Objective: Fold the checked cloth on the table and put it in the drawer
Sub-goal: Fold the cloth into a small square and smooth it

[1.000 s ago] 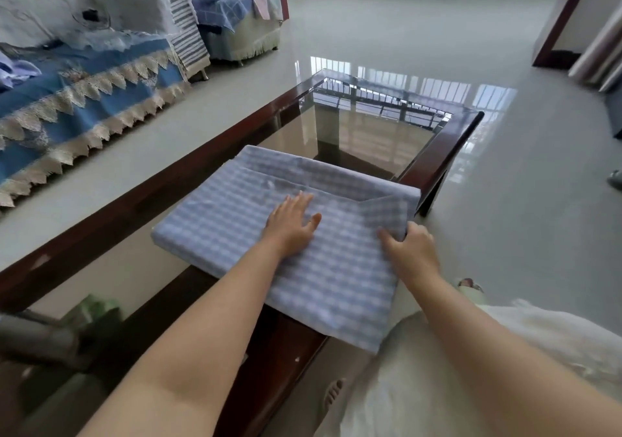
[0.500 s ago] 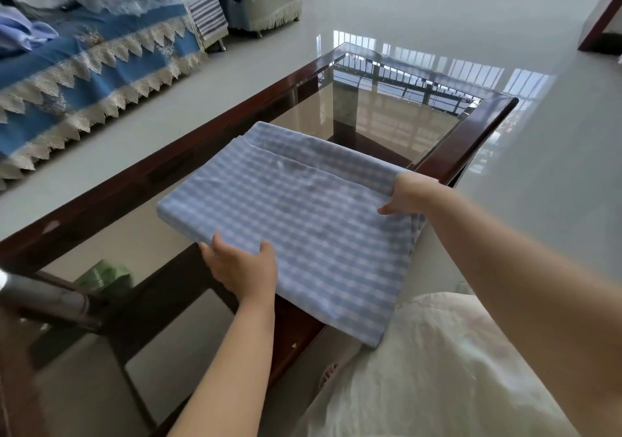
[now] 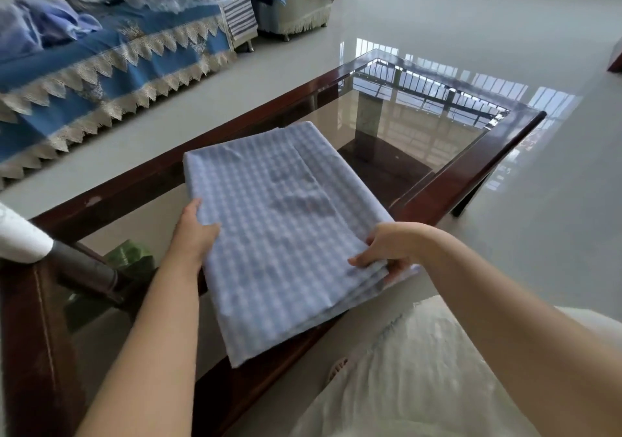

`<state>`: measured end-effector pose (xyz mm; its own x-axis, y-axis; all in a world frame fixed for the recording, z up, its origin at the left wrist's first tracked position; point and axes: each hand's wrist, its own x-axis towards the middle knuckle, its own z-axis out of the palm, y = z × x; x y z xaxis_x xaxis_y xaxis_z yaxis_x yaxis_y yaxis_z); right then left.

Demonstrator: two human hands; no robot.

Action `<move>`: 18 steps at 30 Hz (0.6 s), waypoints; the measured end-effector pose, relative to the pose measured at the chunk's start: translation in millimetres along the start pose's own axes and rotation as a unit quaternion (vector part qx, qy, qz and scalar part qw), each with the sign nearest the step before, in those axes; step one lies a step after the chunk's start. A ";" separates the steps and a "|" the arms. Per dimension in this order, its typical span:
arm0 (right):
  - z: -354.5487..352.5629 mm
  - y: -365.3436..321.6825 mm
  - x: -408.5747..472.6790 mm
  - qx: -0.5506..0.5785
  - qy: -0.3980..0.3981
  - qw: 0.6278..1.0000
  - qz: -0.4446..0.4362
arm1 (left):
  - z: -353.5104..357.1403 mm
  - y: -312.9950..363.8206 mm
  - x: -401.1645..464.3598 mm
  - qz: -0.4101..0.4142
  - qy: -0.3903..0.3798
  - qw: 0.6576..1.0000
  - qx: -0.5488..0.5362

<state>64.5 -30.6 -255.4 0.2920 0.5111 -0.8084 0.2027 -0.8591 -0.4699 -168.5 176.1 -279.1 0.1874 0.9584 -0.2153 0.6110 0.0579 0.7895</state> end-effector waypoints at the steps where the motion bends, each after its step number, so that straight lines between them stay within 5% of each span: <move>1: 10.9 -7.6 1.5 -0.026 0.003 1.000 -0.013 | -4.5 -8.4 5.7 0.007 -0.013 0.996 0.091; 4: 23.9 -35.7 11.7 -0.124 0.118 0.984 -0.046 | 3.3 -23.0 0.4 0.040 -0.021 0.967 0.252; 10: 14.2 -74.5 55.6 0.031 0.259 0.959 -0.112 | 17.3 -34.9 -9.7 0.087 0.001 0.945 0.314; 12: 14.0 -77.7 62.0 -0.046 0.274 0.955 -0.102 | 15.8 -33.5 -9.5 0.096 0.001 0.942 0.322; 16: 18.4 -72.5 58.8 -0.201 0.410 0.877 -0.150 | 20.1 -28.8 -13.0 0.154 0.003 0.920 0.360; 18: 14.5 -64.7 60.4 -0.179 0.393 0.894 -0.123 | 26.6 -25.3 -17.2 0.176 -0.006 0.905 0.387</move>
<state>55.5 55.5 -279.0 0.7350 0.6650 -0.1322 0.5962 -0.7267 -0.3412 -166.7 150.7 -310.7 0.4800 0.8764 -0.0385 0.8672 -0.4674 0.1717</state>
